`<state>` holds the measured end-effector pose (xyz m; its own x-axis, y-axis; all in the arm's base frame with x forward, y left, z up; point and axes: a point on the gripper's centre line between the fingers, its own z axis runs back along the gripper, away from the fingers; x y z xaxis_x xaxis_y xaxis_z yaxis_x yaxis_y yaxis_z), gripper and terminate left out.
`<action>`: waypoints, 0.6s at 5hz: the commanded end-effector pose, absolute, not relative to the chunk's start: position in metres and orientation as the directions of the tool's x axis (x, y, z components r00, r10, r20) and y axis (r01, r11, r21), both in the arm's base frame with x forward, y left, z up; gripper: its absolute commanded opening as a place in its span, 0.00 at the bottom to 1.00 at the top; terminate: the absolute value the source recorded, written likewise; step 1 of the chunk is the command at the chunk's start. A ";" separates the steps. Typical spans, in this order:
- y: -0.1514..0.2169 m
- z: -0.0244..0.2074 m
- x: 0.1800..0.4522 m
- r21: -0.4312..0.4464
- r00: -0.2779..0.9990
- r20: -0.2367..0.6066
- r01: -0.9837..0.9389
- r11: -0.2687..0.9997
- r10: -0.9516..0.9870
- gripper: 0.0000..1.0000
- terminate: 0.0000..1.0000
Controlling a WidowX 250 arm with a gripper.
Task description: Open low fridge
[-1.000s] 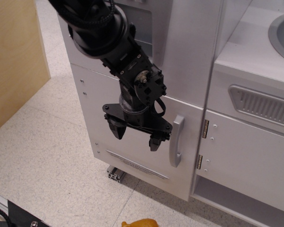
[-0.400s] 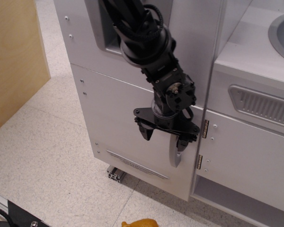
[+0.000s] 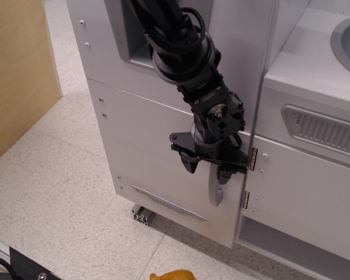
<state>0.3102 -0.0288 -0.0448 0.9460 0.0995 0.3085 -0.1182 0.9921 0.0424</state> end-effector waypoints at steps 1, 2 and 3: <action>-0.026 -0.035 0.311 0.033 0.935 0.345 -0.103 0.994 0.086 0.00 0.00; -0.024 -0.038 0.300 0.045 0.938 0.341 -0.076 0.996 0.057 0.00 0.00; -0.014 -0.036 0.276 0.048 0.946 0.324 -0.039 0.998 0.021 0.00 0.00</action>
